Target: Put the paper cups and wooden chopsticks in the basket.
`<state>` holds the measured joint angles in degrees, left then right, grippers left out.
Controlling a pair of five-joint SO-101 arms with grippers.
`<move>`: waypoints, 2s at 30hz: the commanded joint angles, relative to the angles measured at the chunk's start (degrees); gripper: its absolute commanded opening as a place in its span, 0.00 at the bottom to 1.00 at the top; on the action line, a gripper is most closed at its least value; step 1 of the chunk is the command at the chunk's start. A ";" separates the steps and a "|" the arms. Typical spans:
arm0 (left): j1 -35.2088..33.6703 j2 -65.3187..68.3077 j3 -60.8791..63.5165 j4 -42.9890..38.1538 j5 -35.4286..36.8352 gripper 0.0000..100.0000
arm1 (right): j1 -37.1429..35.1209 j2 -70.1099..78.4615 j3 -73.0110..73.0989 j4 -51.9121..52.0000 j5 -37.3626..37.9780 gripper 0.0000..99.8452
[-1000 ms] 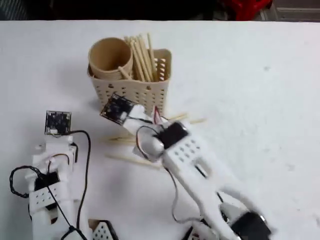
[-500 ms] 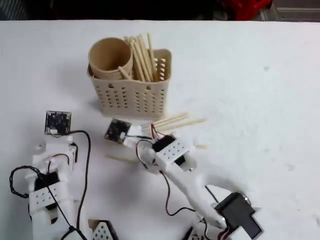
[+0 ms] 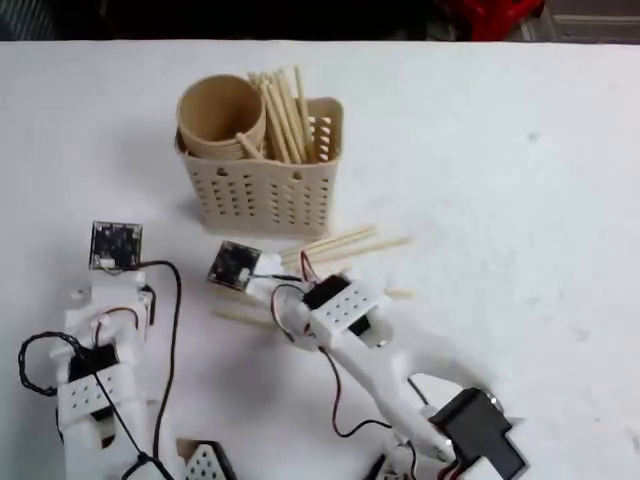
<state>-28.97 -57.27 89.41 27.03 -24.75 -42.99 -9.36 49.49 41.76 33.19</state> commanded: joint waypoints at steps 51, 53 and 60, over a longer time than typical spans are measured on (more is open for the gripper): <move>0.57 -0.92 -0.18 -1.14 -0.53 0.20 | 6.29 -3.91 -1.93 2.42 0.70 0.02; 0.57 -0.92 -0.18 -1.14 -0.53 0.20 | 6.55 -6.99 -0.97 3.30 0.09 0.02; 0.57 -0.92 -0.18 -1.14 -0.53 0.20 | 6.55 -21.67 4.75 3.74 -3.34 0.02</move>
<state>-28.97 -57.27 89.41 27.03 -24.75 -37.10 -24.04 53.54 45.01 32.31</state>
